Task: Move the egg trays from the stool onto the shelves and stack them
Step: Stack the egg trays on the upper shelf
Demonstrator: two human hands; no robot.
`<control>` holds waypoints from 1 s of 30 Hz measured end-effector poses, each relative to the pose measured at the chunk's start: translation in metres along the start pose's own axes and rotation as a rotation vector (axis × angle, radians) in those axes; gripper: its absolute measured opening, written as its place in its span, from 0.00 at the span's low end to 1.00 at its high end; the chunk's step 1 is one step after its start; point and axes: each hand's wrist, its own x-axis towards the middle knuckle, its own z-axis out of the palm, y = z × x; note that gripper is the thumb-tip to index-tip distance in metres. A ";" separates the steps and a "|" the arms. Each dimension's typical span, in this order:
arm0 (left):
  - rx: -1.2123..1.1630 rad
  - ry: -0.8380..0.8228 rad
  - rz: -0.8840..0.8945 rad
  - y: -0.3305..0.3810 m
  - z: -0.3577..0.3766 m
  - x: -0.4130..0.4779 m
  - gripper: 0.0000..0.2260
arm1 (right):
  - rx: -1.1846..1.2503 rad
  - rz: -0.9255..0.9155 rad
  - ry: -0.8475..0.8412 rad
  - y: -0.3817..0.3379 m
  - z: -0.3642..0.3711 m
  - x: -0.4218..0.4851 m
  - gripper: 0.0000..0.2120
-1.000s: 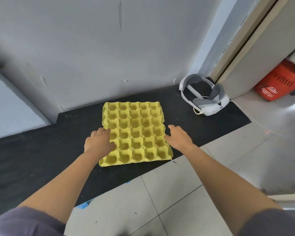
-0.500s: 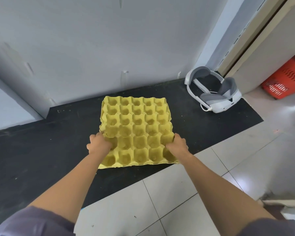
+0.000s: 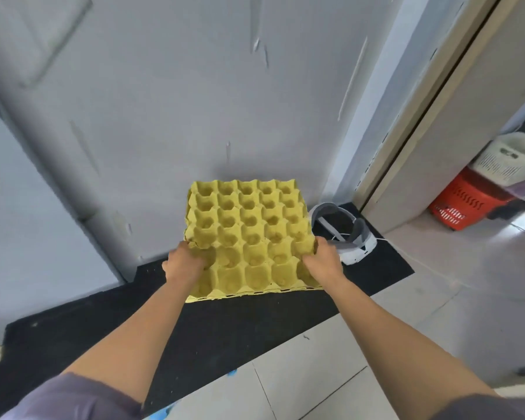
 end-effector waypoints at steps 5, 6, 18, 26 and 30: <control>0.032 0.039 0.148 0.072 -0.089 -0.047 0.17 | 0.010 -0.100 0.094 -0.065 -0.090 -0.045 0.19; 0.025 0.056 0.186 0.086 -0.107 -0.059 0.17 | 0.013 -0.123 0.120 -0.078 -0.109 -0.056 0.19; -0.038 0.319 0.509 0.124 -0.228 -0.222 0.25 | 0.128 -0.423 0.311 -0.142 -0.210 -0.186 0.24; -0.057 0.452 0.537 0.061 -0.288 -0.317 0.25 | 0.211 -0.569 0.251 -0.160 -0.204 -0.282 0.25; -0.126 0.452 0.526 0.020 -0.327 -0.354 0.33 | 0.255 -0.647 0.216 -0.182 -0.196 -0.329 0.25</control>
